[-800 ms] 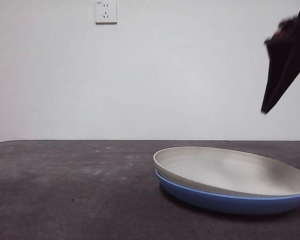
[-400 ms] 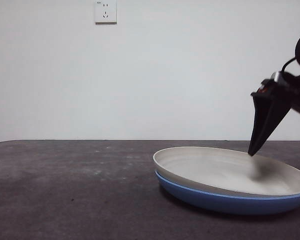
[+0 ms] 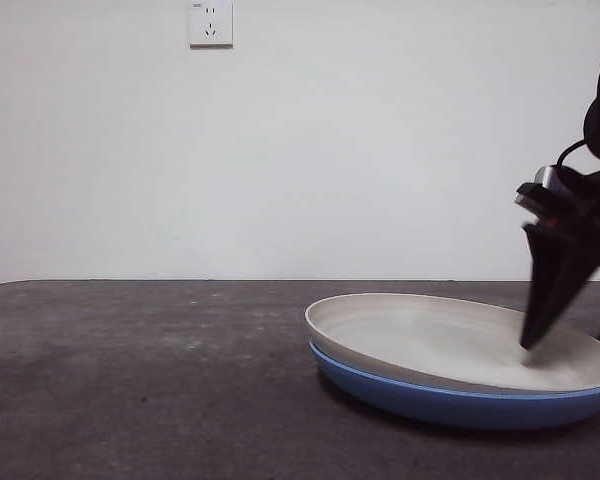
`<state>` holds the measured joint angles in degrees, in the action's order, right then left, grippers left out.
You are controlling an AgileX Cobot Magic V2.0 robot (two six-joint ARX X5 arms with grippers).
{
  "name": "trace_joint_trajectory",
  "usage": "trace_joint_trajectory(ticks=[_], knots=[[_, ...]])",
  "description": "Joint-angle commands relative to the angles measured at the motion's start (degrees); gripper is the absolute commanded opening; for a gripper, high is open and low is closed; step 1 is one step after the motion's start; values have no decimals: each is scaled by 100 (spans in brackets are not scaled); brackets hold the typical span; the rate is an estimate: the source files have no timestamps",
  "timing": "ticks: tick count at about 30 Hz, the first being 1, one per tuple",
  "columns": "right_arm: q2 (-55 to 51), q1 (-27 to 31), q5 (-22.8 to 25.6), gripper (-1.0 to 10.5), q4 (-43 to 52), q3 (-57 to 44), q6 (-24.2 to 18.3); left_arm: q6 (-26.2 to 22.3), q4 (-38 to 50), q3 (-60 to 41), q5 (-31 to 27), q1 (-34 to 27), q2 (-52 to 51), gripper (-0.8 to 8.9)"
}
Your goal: Pick up the white plate, put it on the blue plate, put it on desk
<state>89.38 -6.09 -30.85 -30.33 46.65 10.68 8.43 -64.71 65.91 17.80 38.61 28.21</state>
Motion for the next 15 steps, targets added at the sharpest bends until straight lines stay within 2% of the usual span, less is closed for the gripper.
trace_joint_trajectory(ticks=[1,5,15], knots=[[92,-24,114,106,44,22,-85,-37,50,57,-33,39,22,533],[83,-22,433,50,2,28,-85,-17,50,57,-42,39,22,533],[-37,-37,431,23,-459,568,-81,-26,57,57,-46,39,22,533]])
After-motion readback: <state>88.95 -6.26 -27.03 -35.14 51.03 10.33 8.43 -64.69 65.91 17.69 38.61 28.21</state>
